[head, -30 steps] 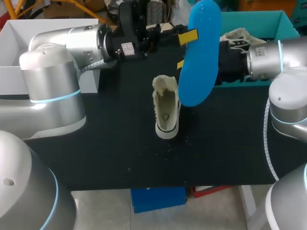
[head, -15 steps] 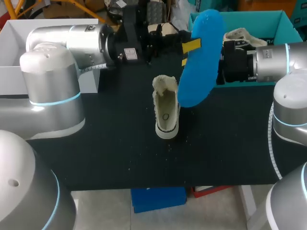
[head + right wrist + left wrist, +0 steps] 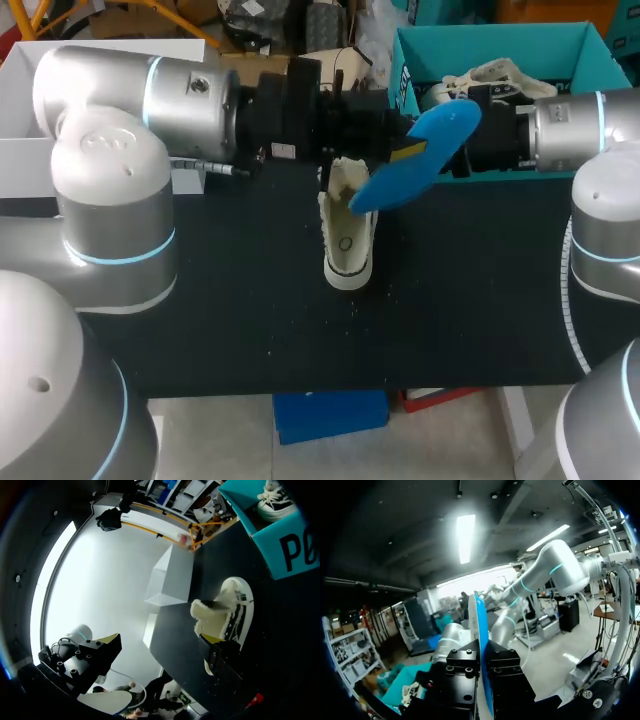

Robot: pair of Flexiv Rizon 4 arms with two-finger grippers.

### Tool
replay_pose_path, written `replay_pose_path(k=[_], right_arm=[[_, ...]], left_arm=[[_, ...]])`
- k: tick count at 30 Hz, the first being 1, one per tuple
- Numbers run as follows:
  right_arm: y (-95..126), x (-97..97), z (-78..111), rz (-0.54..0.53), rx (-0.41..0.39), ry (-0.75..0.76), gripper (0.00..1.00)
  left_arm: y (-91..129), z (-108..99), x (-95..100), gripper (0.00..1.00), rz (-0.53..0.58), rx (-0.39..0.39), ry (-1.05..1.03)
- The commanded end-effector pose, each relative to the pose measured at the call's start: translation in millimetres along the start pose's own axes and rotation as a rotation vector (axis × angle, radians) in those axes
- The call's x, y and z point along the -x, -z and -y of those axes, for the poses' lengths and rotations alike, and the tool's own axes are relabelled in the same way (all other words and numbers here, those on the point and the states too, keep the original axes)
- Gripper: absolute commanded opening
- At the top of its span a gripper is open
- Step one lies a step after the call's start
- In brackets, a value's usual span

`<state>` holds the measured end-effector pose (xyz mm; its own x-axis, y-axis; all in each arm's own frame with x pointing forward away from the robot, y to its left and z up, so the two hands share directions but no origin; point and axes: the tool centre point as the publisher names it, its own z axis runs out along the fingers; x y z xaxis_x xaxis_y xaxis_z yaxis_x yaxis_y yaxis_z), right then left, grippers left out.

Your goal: Take the shoe out of the shoebox, open the shoe tongue, remove and reinsert the insole, then place the shoe into the shoebox

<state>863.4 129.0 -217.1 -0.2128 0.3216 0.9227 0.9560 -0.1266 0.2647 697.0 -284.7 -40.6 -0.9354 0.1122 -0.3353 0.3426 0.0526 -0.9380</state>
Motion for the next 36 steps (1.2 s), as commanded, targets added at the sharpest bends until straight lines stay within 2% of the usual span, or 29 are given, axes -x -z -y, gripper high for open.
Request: replay_pose_path(k=[1, 13, 15, 16, 18, 19, 21, 27, 29, 30, 33, 36], right_arm=[[-2, 0.1, 0.3, 0.0, 0.002, -0.001, 1.0], [-2, 0.1, 0.3, 0.0, 0.002, -0.001, 1.0], [-2, 0.1, 0.3, 0.0, 0.002, -0.001, 1.0], [-2, 0.1, 0.3, 0.0, 0.002, -0.001, 1.0], [-2, 0.1, 0.3, 0.0, 0.002, -0.001, 1.0], [-2, 0.1, 0.3, 0.0, 0.002, -0.001, 1.0], [-2, 0.1, 0.3, 0.0, 0.002, -0.001, 1.0], [-2, 0.1, 0.3, 0.0, 0.002, -0.001, 1.0], [-2, 0.1, 0.3, 0.0, 0.002, -0.001, 1.0], [-2, 0.1, 0.3, 0.0, 0.002, -0.001, 1.0], [-2, 0.1, 0.3, 0.0, 0.002, -0.001, 1.0], [-2, 0.1, 0.3, 0.0, 0.002, -0.001, 1.0]], left_arm=[[-1, 6, -4.3, 0.0, 0.016, 0.11, -0.046], [-1, 6, -4.3, 0.0, 0.016, 0.11, -0.046], [-7, -1, -18.0, 0.0, 0.018, 0.095, -0.193], [-10, -7, -25.0, 0.0, -0.012, 0.117, -0.225], [-13, -18, -38.8, 0.0, -0.02, 0.091, -0.333], [-14, -26, -46.4, 0.0, -0.029, 0.109, -0.353], [-16, -38, -57.3, 0.0, -0.043, 0.092, -0.408], [-11, -60, -76.7, 0.0, -0.075, 0.062, -0.584], [-9, -66, -83.8, 0.0, -0.083, 0.026, -0.653], [-7, -70, -86.4, 0.0, -0.088, 0.035, -0.69], [-6, -81, -96.1, 0.0, -0.148, 0.133, -0.75], [-6, -81, -96.1, 0.0, -0.148, 0.133, -0.75]])
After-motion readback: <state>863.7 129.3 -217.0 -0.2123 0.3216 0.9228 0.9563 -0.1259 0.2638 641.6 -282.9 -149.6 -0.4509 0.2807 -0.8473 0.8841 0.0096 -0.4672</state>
